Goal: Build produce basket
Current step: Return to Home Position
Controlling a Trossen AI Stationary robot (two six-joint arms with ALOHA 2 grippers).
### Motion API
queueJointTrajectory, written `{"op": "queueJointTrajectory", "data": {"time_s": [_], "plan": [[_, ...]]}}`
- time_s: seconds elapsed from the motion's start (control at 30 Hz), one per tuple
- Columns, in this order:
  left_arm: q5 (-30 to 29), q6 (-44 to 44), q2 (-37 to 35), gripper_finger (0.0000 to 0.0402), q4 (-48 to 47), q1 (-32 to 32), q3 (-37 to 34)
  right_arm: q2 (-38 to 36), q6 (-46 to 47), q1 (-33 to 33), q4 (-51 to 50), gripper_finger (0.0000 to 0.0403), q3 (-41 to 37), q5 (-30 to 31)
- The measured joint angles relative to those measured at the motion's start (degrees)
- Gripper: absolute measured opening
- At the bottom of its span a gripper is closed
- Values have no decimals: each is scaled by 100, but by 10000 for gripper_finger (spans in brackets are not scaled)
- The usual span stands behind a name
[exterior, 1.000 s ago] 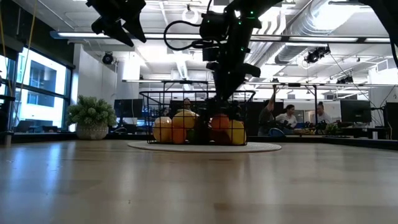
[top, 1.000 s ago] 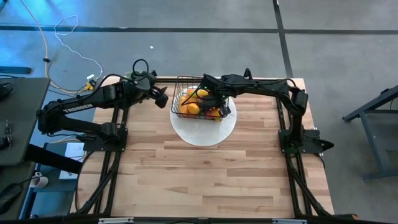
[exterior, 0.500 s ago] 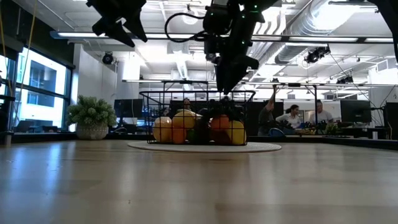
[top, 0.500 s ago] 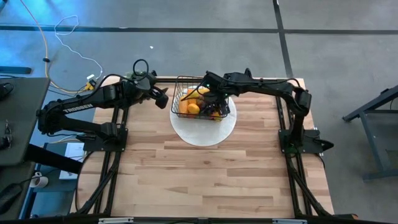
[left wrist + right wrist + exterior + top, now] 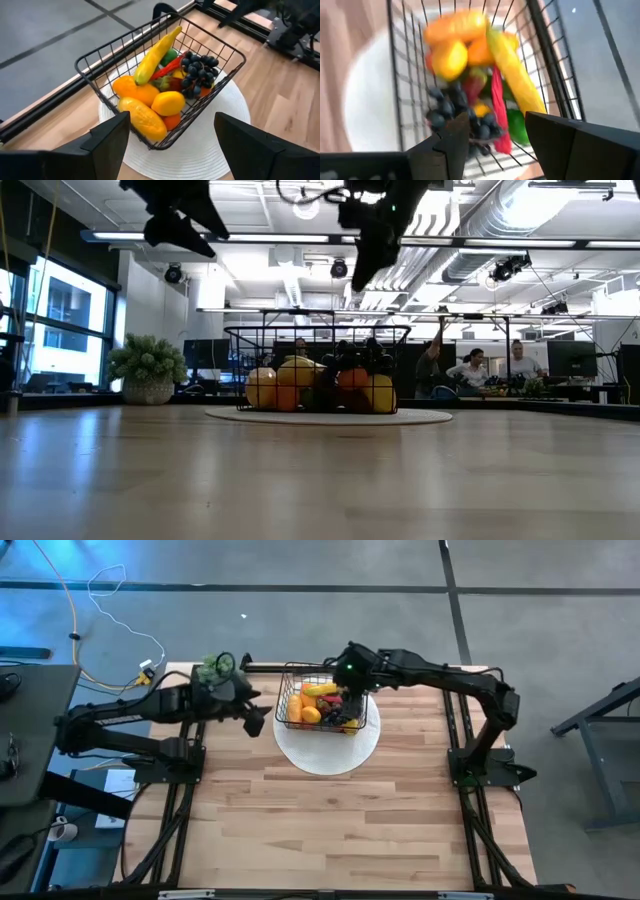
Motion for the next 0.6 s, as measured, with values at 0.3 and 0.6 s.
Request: {"op": "queueJointTrajectory", "data": {"time_s": [0.3,0.6], "plan": [[-264,-283,-948,280,786,-610,-952,-622,1262,309,778,177,0,-13],[-260,-403,-1983,280,1843,-1140,-2214,-1112,1944,733,1545,176,0,-11]]}}
